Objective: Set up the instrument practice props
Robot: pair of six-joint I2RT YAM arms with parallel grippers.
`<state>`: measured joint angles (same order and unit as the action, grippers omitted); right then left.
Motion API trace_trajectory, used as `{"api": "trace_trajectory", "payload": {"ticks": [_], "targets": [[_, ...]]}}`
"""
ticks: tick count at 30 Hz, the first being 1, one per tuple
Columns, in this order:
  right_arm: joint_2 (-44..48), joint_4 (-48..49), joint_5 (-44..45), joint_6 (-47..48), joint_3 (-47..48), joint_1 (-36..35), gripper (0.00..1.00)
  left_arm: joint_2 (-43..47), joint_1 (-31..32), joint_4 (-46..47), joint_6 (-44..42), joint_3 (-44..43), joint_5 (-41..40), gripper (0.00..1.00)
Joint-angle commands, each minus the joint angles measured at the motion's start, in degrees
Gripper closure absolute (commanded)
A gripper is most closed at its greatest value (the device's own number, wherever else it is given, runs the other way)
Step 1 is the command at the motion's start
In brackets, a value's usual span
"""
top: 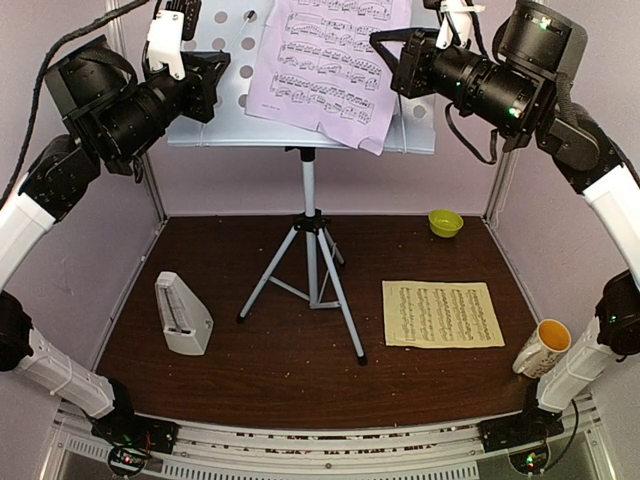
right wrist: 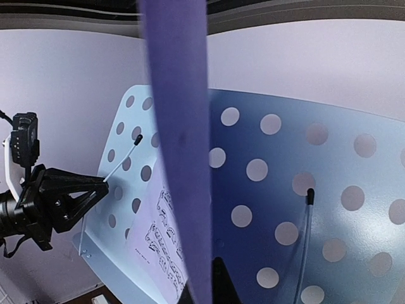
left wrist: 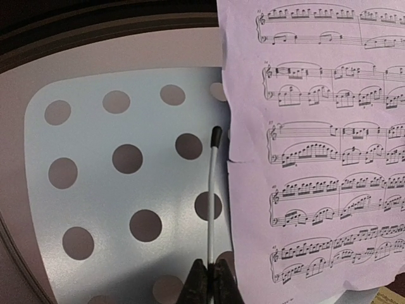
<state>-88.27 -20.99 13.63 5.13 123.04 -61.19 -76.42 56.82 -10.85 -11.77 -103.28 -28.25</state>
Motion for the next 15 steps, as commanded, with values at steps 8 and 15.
{"api": "trace_trajectory", "payload": {"ticks": [8, 15], "targets": [[-5.43, 5.69, -10.03, 11.35, 4.31, 1.94, 1.00, 2.65, -0.39, 8.48, -1.03, 0.53, 3.44, 1.00], [-8.45, 9.08, -14.92, 12.15, 6.72, 2.95, 1.00, 4.10, -0.39, 10.62, -0.71, 2.59, 4.40, 1.00]]}}
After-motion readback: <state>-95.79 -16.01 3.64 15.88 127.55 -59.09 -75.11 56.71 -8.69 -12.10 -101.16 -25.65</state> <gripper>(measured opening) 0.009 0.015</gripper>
